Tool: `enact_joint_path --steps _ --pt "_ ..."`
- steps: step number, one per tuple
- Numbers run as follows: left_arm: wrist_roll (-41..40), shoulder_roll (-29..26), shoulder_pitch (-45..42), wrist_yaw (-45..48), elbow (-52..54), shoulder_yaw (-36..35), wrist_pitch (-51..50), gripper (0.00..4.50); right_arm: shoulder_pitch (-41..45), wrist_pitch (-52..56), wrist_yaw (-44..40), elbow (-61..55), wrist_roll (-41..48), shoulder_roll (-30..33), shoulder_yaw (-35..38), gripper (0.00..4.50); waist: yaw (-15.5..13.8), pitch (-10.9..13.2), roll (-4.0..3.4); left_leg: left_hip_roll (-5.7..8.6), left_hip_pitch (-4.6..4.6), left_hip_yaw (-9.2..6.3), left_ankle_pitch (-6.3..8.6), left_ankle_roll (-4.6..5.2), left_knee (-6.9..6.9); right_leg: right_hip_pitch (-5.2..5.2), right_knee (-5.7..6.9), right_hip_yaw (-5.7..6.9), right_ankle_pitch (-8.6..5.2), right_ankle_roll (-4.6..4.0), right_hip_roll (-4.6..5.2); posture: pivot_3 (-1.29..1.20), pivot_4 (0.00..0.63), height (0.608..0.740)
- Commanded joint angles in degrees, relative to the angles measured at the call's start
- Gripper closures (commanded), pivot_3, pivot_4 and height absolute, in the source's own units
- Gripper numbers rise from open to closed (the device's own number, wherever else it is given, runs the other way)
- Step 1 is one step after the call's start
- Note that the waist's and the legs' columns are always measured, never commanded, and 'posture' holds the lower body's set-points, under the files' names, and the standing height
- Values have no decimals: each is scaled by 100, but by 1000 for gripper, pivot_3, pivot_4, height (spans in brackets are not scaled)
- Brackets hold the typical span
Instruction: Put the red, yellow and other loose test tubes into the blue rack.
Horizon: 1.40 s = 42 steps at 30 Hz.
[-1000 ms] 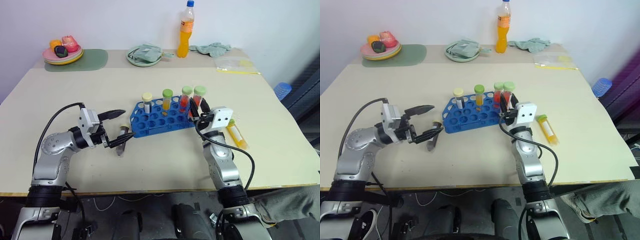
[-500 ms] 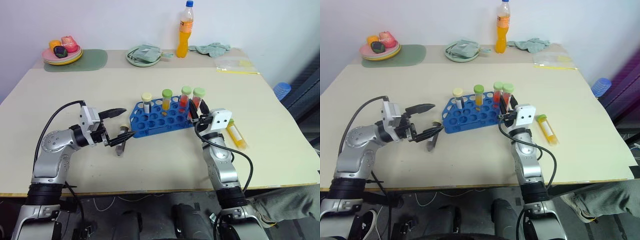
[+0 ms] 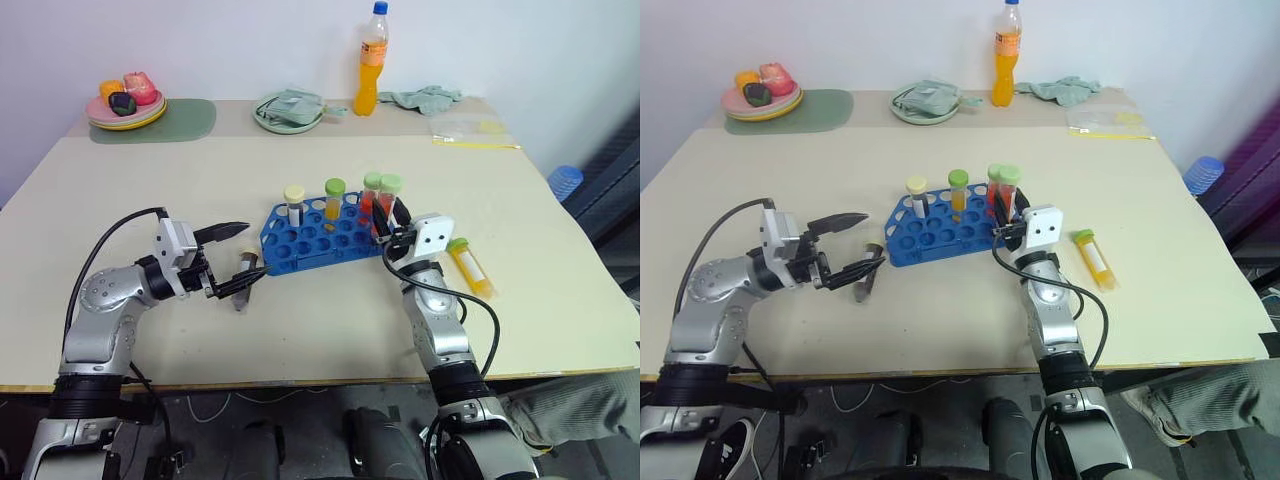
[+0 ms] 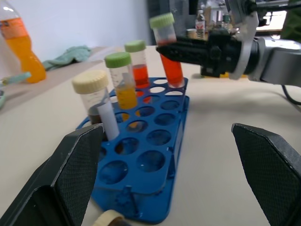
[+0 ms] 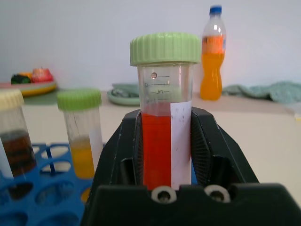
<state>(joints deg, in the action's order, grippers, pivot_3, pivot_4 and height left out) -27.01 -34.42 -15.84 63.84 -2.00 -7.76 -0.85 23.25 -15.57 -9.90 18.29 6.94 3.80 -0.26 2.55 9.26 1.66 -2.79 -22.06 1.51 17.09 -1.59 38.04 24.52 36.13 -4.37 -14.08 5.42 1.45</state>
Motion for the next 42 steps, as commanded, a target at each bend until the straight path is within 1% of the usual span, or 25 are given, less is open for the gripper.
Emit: enact_joint_path --steps 1,4,5,7,8,9,10,11,12,13,16,19,21,23,24,27,29,32,34,35,36,37,38,40,42 --pt "-115 -73 31 20 235 -149 52 0 74 -191 34 -66 -26 7 123 3339 -1 0 0 0 0 0 0 0 0 0 0 0 0 0 0 0 150 740" --pt "-110 -89 35 24 248 -161 44 0 -65 -125 -64 -145 230 -92 202 3339 1 0 0 0 1 -1 0 0 0 0 1 0 1 2 0 0 150 740" --pt "-105 -91 23 30 235 -159 48 0 -142 -109 -177 -239 474 -161 278 3339 -4 0 0 0 1 -1 0 0 0 0 1 0 1 2 0 0 150 740" --pt "-96 -87 -7 40 196 -147 54 0 -233 -89 -295 -377 714 -223 365 2509 -8 0 1 0 1 -3 0 0 0 -3 1 1 2 3 0 0 150 740" --pt "-91 -82 -24 42 173 -136 58 0 -250 -72 -324 -415 706 -209 366 2197 -6 0 0 0 1 -3 0 0 0 -3 1 1 2 3 0 0 150 740" --pt "-83 -77 -39 50 149 -123 70 0 -255 -86 -354 -441 645 -175 346 1770 -1 0 0 1 1 -2 0 0 0 -3 1 1 2 3 2 0 150 740" --pt "-80 -66 -50 53 135 -110 75 0 -268 -79 -363 -482 590 -142 335 1144 0 0 0 1 1 -1 0 0 0 -3 1 1 2 3 2 0 150 740" --pt "-76 -50 -67 56 110 -96 81 0 -273 -61 -355 -521 563 -116 348 665 1 1 -1 1 2 -1 0 0 0 -3 1 1 2 3 2 0 150 740" --pt "-65 -34 -82 64 82 -80 98 0 -277 -34 -335 -561 538 -87 365 293 2 1 -1 1 3 -1 0 0 0 -3 2 1 2 3 1 0 150 740" --pt "-54 -14 -88 64 72 -61 110 0 -288 0 -294 -610 461 -32 371 135 2 1 -1 1 5 -1 0 0 0 -3 3 1 2 3 0 0 150 740" --pt "-32 63 -104 24 115 -2 103 0 -386 276 -216 -1061 304 234 423 135 0 1 -2 0 5 -1 0 0 0 -3 4 1 2 3 0 0 150 740" --pt "-20 121 -86 -15 191 24 87 0 -538 888 -122 -1872 260 636 601 135 -19 1 -2 2 3 -1 0 0 1 -3 4 0 2 3 2 0 150 740" --pt "-20 179 -87 -58 236 50 78 0 -595 1859 -91 -2690 836 1054 1044 135 -44 3 -5 5 2 -1 0 0 2 -4 3 0 2 3 5 0 150 740" --pt "6 221 -102 -93 245 92 60 0 -529 3017 -51 -3247 1272 1498 1363 135 -63 4 -7 7 -1 -2 0 0 4 -4 1 -1 2 3 8 0 150 740" --pt "15 256 -112 -96 234 112 69 0 -465 3310 -85 -3470 1367 1737 1479 135 -61 1 -2 9 -1 -1 0 0 6 -5 1 -2 1 1 10 0 150 740" --pt "62 373 -138 -133 206 183 137 0 -236 4398 -127 -3923 2032 2245 1852 135 -22 1 -9 6 4 -2 0 0 5 -8 -1 -1 -4 -8 3 0 150 740" --pt "72 433 -157 -163 199 216 143 0 -146 4935 -224 -3966 2139 2601 1909 135 0 0 -8 3 7 -1 1 1 3 -8 -1 -3 -5 -10 -3 0 150 740" --pt "108 514 -210 -204 172 277 167 0 -118 6227 -559 -3765 2129 3547 1677 135 -12 0 -8 3 7 -2 1 1 2 -8 -1 -4 0 -1 -4 0 150 740" --pt "120 564 -260 -189 124 317 191 0 -77 7469 -1105 -3745 2400 4396 1230 135 -34 2 -11 4 6 -1 1 1 3 -9 -3 -5 -7 -13 -2 0 150 740" --pt "145 585 -278 -178 96 345 210 0 -38 7819 -1407 -3815 2471 4766 925 135 -42 2 -10 7 4 1 1 1 4 -9 -5 -7 -9 -15 3 0 150 740" --pt "152 611 -294 -177 79 360 215 0 93 8184 -1600 -3836 2606 4980 731 135 -42 1 -9 7 4 0 1 2 5 -9 -7 -6 -9 -15 4 0 150 740" --pt "164 636 -310 -183 62 375 219 0 203 8386 -1716 -3825 2677 5088 619 135 -39 1 -9 6 4 1 1 2 6 -9 -8 -7 -9 -15 4 0 150 740" --pt "179 669 -315 -196 66 395 248 0 506 8740 -1776 -3544 2762 5083 559 135 -14 1 -9 6 4 0 1 2 6 -9 -9 -6 -9 -15 2 0 150 740" --pt "195 741 -304 -262 95 421 287 0 1175 9381 -1780 -2708 2704 5013 423 135 15 3 -11 4 7 4 2 3 6 -9 -8 -10 -8 -14 -2 0 150 740" --pt "215 793 -239 -316 173 444 311 0 1672 9750 -1868 -2045 2587 5035 188 135 -2 2 -11 4 9 6 2 3 7 -8 -9 -13 -8 -14 -2 0 150 740"
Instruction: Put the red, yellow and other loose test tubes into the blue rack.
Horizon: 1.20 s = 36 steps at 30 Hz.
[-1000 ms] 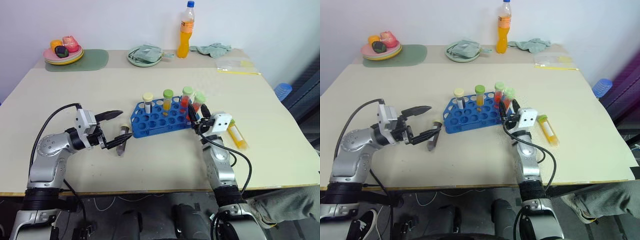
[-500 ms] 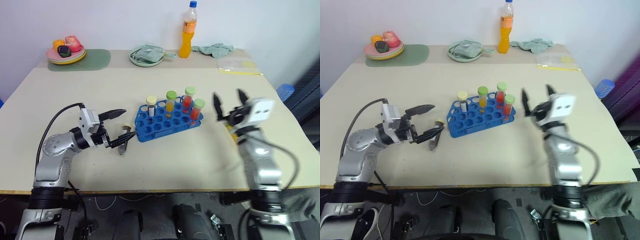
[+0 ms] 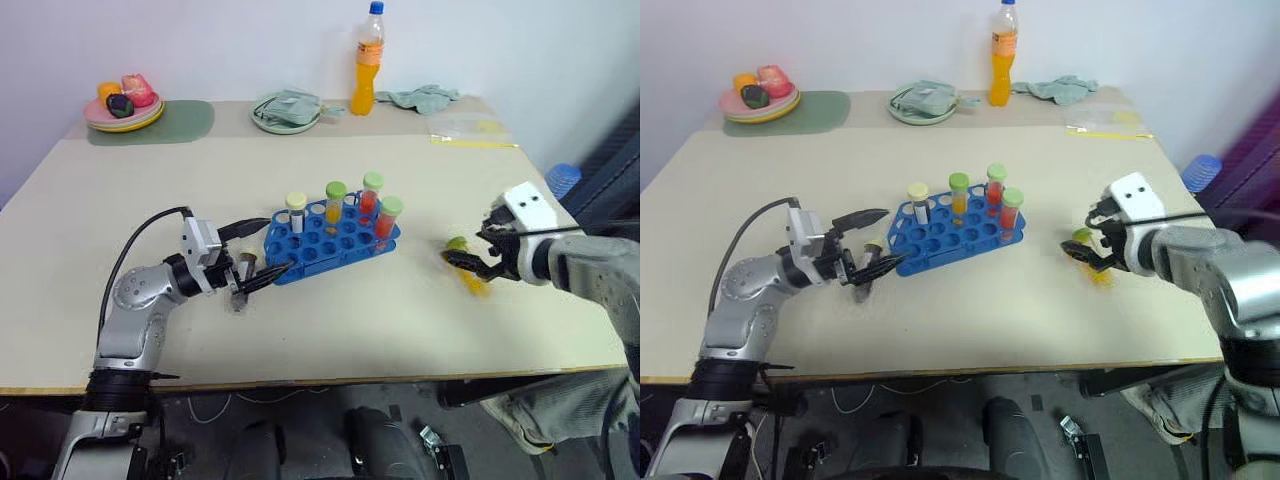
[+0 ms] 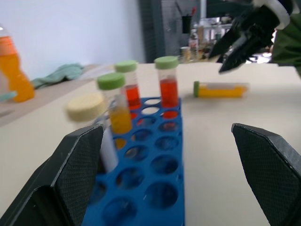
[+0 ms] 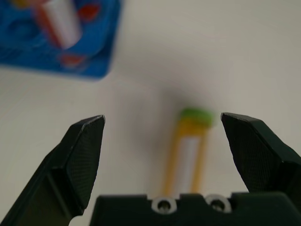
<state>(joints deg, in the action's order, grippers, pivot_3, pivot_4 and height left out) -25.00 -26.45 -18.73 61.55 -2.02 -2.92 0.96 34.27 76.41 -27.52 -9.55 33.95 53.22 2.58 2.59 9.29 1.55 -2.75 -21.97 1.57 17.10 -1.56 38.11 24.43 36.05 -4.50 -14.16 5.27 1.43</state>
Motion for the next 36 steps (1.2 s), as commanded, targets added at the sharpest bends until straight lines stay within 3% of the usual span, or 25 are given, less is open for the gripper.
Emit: enact_joint_path --steps 1,6,11,15,20,29,36 --pt "22 10 102 -112 227 -34 138 0 833 795 -111 1068 -180 90 -242 135 -10 0 0 0 1 0 0 0 0 0 1 0 0 0 -1 0 150 740" --pt "-136 17 323 -310 645 -102 -19 0 1497 772 -590 1906 -658 276 -1559 135 -32 0 0 0 -12 0 6 10 -3 7 -4 3 1 1 4 0 150 740" --pt "-152 -44 439 -405 830 -146 -56 0 1822 464 -991 2529 -1010 146 -2186 135 -34 0 -1 3 -21 1 6 10 1 11 -6 4 8 14 7 0 150 740" --pt "-270 -94 641 -487 1107 -187 -196 0 2003 212 -1203 3075 -1332 3 -2452 135 -11 -1 0 1 -18 0 6 10 1 12 -5 4 8 15 2 0 150 740" --pt "-974 -360 1056 -330 1684 -294 -972 0 2103 -60 -1395 3577 -1666 -253 -2582 135 -2 0 -1 0 -18 -1 6 10 0 12 -4 5 9 16 1 0 150 740" --pt "-1319 -605 1102 -77 1678 -411 -1274 0 2014 -133 -1647 3738 -2009 -474 -2606 135 -2 -4 5 -1 -11 0 6 10 6 7 -2 5 1 2 0 0 150 740" --pt "-1195 -526 1090 -10 1519 -409 -1123 0 1946 -147 -1774 3759 -2171 -517 -2513 3366 -8 -4 5 -1 -9 0 6 10 6 6 -1 5 1 2 -1 0 150 740"
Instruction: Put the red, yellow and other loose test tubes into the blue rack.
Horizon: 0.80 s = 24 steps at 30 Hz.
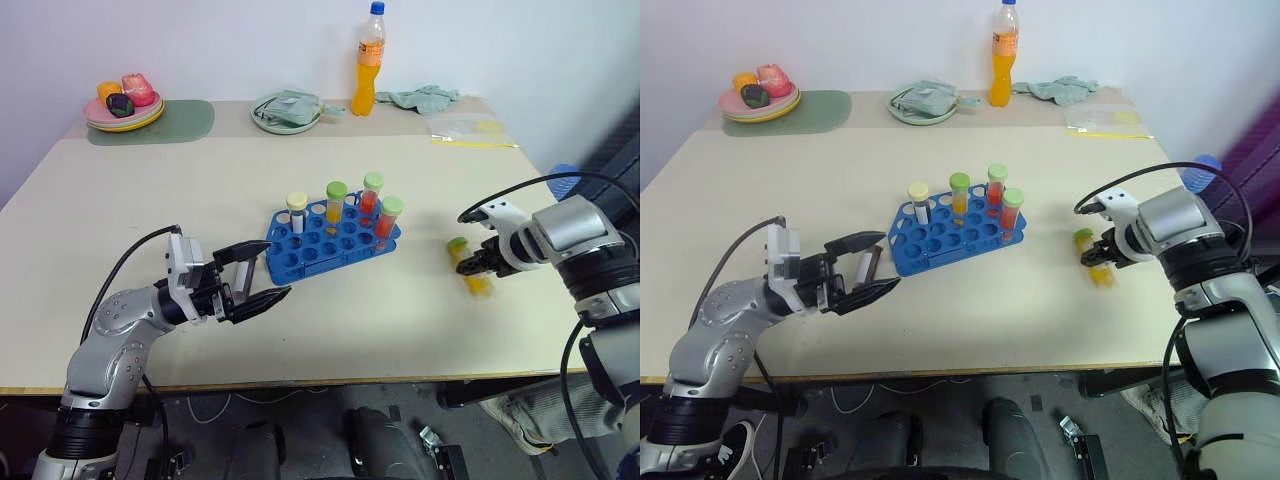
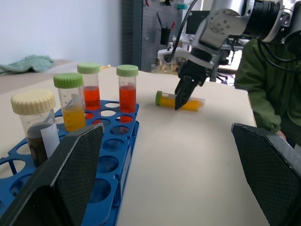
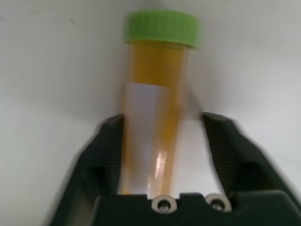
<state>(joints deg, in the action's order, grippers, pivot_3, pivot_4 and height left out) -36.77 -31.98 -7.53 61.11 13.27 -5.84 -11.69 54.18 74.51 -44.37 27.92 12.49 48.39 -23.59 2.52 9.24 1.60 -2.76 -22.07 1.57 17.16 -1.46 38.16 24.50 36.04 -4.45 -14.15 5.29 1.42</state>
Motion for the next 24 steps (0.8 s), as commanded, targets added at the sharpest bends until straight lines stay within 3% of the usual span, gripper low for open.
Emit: enact_joint_path --steps 1,3,7,11,14,19,24 --pt "7 43 -48 36 -39 -114 173 0 -51 56 -92 -10 -43 -33 118 3709 -2 0 0 0 0 0 0 0 0 0 0 0 0 0 0 0 150 740" --pt "59 75 -69 30 -88 -109 247 0 -107 153 -200 -265 3 63 104 3752 -2 0 0 0 0 0 0 0 0 0 0 0 0 0 0 0 150 740" --pt "109 85 -74 2 -130 -132 334 0 -709 342 -1168 -2296 804 773 115 3752 -41 5 -8 0 -7 -9 0 0 -4 2 -1 6 2 5 1 0 150 740" --pt "140 74 -120 33 -247 -177 392 0 -1779 -489 -1607 -4296 1600 948 1183 3752 -33 5 -8 -1 -8 -14 3 4 -5 2 -1 13 8 19 1 0 150 740" --pt "130 56 -207 63 -340 -195 404 0 -2423 -1381 -1108 -4935 1825 170 2192 3752 -4 2 2 -1 -4 -13 3 4 -1 -1 -1 12 7 21 -2 0 150 740" --pt "122 50 -289 131 -577 -263 512 0 -3168 -2976 -306 -5192 1754 -1115 2954 3752 -25 -2 8 -2 -3 -15 2 3 4 -5 -1 10 6 21 -7 0 150 740" --pt "187 7 -322 259 -844 -344 689 0 -3187 -4725 1417 -4545 893 -3013 2821 3752 7 -1 6 -3 2 -13 2 2 2 -4 6 9 7 21 -8 0 150 740"
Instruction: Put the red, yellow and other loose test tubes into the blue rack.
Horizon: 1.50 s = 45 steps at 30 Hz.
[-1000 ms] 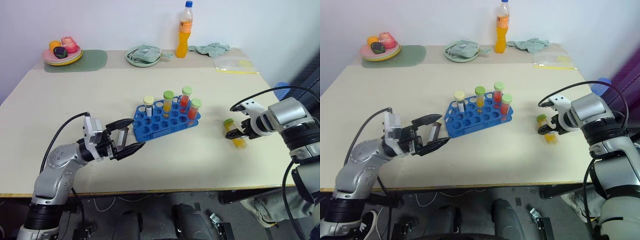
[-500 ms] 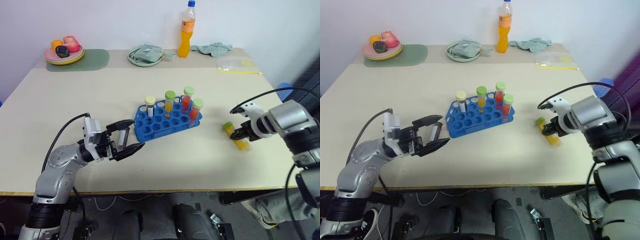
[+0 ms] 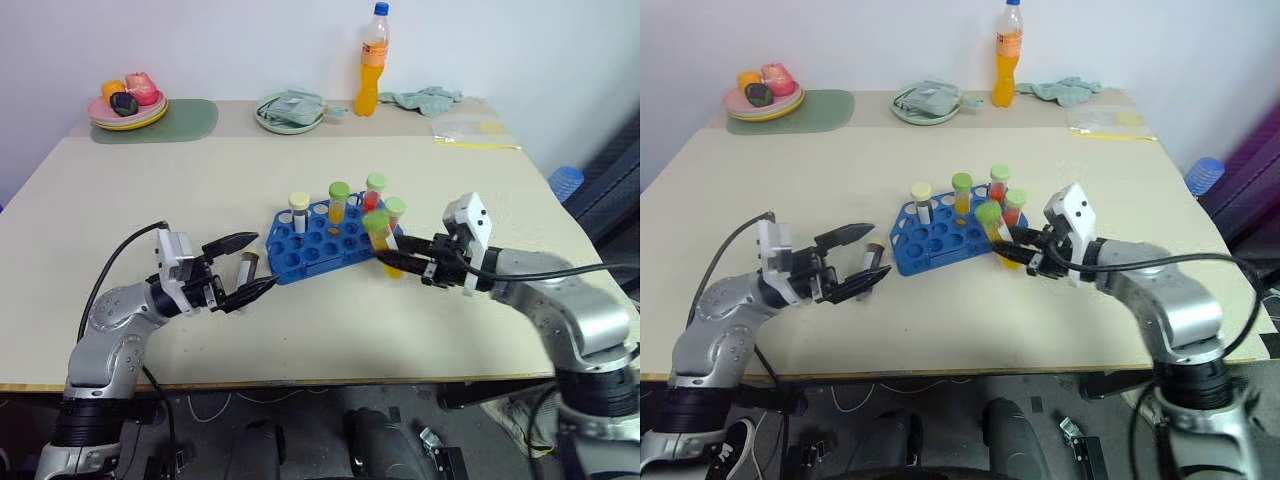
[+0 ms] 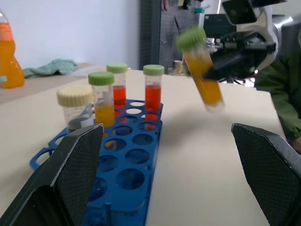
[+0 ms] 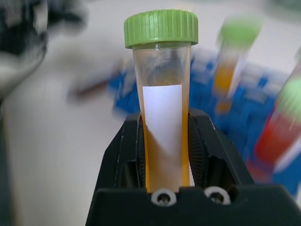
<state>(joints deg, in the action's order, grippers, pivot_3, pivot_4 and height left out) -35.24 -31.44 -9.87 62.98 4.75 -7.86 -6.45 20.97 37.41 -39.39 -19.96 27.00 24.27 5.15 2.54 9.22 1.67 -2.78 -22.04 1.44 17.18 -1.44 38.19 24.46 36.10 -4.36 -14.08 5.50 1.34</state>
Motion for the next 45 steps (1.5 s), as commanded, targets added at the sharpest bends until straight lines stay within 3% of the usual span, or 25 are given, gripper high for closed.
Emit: enact_joint_path --steps 1,4,8,24,43,45 --pt "29 -56 -92 78 2 -156 171 0 141 -1375 1150 375 -774 -874 -145 3752 3 1 -3 -1 1 0 0 0 -1 0 2 0 0 0 -1 0 150 740" --pt "30 -94 -98 119 -42 -180 184 0 108 -1932 1685 619 -1185 -1405 -325 3752 -6 2 -4 -1 1 1 -1 -1 -3 1 4 0 0 -1 1 0 150 740" --pt "23 -145 -175 156 -100 -172 160 0 -207 -2558 1780 839 -1391 -1801 -671 3752 -21 2 -4 1 -2 1 -1 -2 -4 1 3 2 0 -2 7 0 150 740" --pt "5 -272 -303 73 97 -160 -113 0 70 -3732 2143 2424 -2028 -2136 -972 3752 2 2 -4 1 6 4 -2 -3 -6 -2 6 1 -7 -14 9 0 150 740" --pt "-91 -394 -469 -255 598 -187 -630 0 -156 -3904 2134 2499 -1853 -2345 -993 3752 1 2 -4 1 6 3 -2 -3 -6 -2 6 1 -1 -5 9 0 150 740" --pt "-88 -406 -492 -274 597 -179 -646 0 -115 -3980 2163 2558 -1755 -2428 -894 2703 1 2 -4 1 6 3 -2 -3 -6 -2 7 1 -1 -4 9 0 150 740"
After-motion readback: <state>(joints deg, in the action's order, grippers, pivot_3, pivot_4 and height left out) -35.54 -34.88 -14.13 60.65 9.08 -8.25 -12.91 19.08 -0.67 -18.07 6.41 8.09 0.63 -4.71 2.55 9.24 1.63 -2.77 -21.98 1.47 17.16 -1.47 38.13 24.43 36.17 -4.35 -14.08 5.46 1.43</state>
